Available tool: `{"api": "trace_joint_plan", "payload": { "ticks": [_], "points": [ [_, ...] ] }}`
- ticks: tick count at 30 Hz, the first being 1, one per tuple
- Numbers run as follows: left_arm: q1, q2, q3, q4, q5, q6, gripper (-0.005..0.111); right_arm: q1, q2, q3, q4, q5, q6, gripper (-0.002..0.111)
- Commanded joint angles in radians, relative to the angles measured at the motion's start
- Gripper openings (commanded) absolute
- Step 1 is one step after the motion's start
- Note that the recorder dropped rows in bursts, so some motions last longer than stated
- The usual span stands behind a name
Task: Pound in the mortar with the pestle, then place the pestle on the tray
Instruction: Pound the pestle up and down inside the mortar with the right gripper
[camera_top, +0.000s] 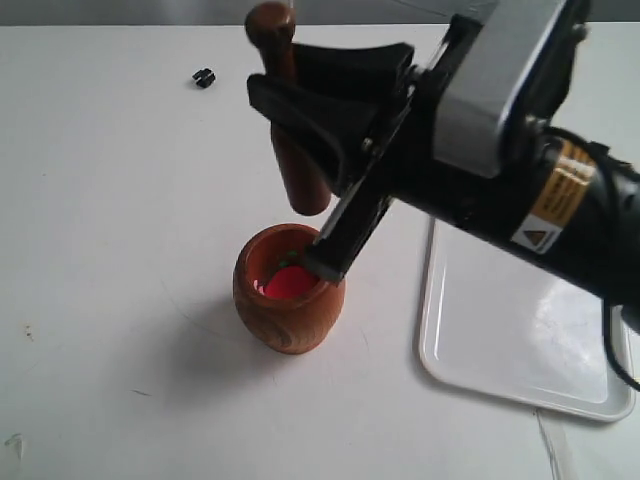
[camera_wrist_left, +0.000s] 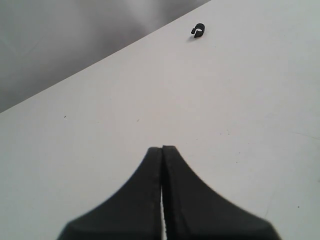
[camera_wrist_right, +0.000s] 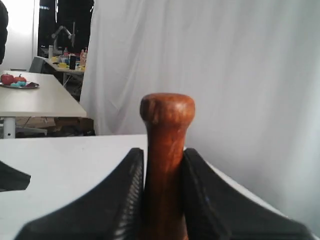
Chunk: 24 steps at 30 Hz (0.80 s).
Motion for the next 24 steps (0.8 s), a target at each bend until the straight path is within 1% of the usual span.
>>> {"api": "trace_joint_plan", "payload": {
  "ticks": [1, 8, 13, 16, 20, 23, 24],
  "points": [
    [-0.008, -0.001, 0.001, -0.007, -0.003, -0.008, 0.000, 0.002, 0.171, -0.001, -0.010, -0.102, 0.023, 0.000],
    [-0.008, -0.001, 0.001, -0.007, -0.003, -0.008, 0.000, 0.002, 0.468, -0.001, -0.019, -0.215, 0.084, 0.000],
    [-0.008, -0.001, 0.001, -0.007, -0.003, -0.008, 0.000, 0.002, 0.537, -0.001, -0.015, -0.267, 0.089, 0.000],
    [-0.008, -0.001, 0.001, -0.007, -0.003, -0.008, 0.000, 0.002, 0.509, -0.001, -0.012, -0.298, 0.067, 0.000],
    [-0.008, -0.001, 0.001, -0.007, -0.003, -0.008, 0.000, 0.002, 0.387, -0.001, -0.012, -0.309, 0.032, 0.000],
    [-0.008, -0.001, 0.001, -0.007, -0.003, -0.008, 0.000, 0.002, 0.175, -0.001, -0.012, -0.264, -0.007, 0.000],
    [-0.008, -0.001, 0.001, -0.007, -0.003, -0.008, 0.000, 0.002, 0.058, -0.003, -0.010, -0.215, -0.014, 0.000]
  ]
}}
